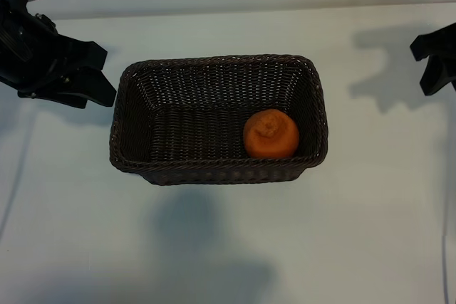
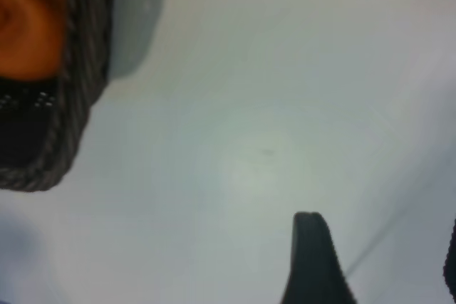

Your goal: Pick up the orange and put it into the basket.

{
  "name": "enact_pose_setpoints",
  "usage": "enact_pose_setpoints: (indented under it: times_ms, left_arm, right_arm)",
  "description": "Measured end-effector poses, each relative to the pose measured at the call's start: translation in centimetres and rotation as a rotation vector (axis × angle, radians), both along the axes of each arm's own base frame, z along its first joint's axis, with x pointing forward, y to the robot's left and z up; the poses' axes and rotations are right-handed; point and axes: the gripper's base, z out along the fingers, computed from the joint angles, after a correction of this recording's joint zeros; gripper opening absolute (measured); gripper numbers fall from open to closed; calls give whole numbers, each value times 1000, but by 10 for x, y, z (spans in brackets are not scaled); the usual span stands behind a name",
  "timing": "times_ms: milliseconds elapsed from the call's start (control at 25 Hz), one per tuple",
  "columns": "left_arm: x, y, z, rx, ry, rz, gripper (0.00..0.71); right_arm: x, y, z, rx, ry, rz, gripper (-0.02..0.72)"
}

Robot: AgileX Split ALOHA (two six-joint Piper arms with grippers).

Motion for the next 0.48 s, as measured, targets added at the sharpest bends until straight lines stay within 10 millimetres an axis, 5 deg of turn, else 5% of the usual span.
enact_pose_setpoints:
  times_ms: [240, 480]
  left_arm:
    - [0, 0, 0, 0, -1, -2, 463]
    - [0, 0, 1, 0, -3, -1, 463]
  right_arm:
    - [-23, 2, 43, 0, -137, 1, 436]
    - [-32, 3, 56, -2, -180, 1, 436]
